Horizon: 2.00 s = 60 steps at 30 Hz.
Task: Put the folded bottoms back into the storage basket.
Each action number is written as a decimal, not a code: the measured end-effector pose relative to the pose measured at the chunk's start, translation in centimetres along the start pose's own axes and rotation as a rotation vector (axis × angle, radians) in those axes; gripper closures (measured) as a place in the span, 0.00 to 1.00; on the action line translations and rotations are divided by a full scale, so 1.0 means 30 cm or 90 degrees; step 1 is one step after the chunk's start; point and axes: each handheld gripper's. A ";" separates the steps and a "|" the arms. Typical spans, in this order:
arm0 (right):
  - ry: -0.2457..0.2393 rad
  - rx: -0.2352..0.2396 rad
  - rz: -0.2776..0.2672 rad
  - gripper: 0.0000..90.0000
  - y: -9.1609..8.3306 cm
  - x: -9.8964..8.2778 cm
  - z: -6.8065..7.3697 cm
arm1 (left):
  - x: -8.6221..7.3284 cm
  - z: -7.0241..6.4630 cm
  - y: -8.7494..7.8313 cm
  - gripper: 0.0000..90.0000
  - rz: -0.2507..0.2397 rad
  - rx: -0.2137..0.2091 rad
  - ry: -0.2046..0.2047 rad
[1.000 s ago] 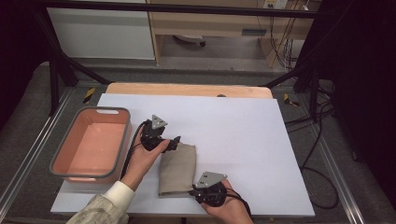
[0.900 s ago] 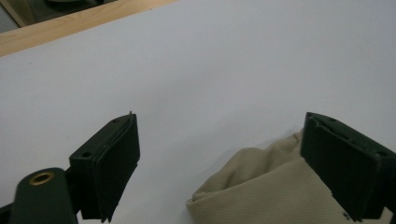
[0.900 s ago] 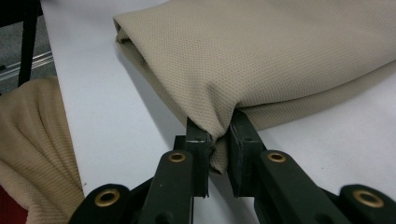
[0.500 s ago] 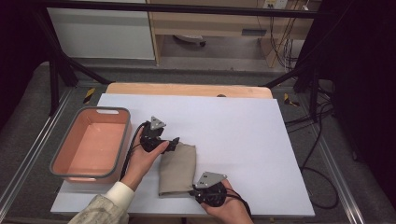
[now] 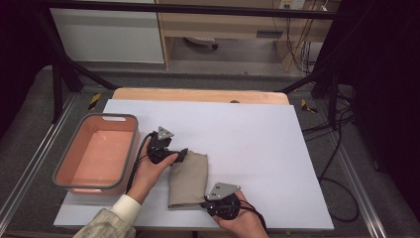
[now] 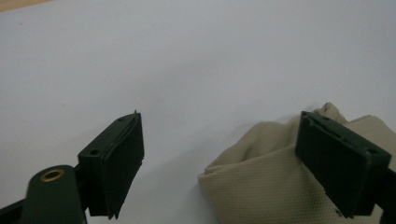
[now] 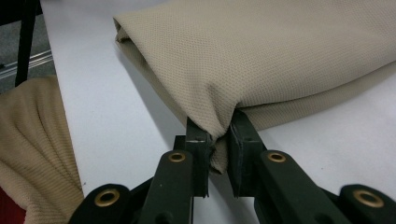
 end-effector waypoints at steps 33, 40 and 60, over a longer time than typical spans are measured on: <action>0.001 -0.002 0.001 0.89 0.000 0.000 0.001 | -0.035 -0.018 -0.016 0.22 0.028 -0.048 -0.030; 0.002 -0.002 0.001 0.89 0.001 0.000 0.002 | -0.055 -0.009 0.029 0.24 0.041 -0.062 -0.050; -0.011 -0.006 0.006 0.91 0.002 0.005 0.003 | -0.043 -0.021 0.036 0.90 0.048 -0.131 -0.054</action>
Point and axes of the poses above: each handheld gripper's, and its own axes: y roughly forward along the jaws, x roughly out of its top, z roughly to its left, and after that the axes turned 10 degrees about x, right-handed
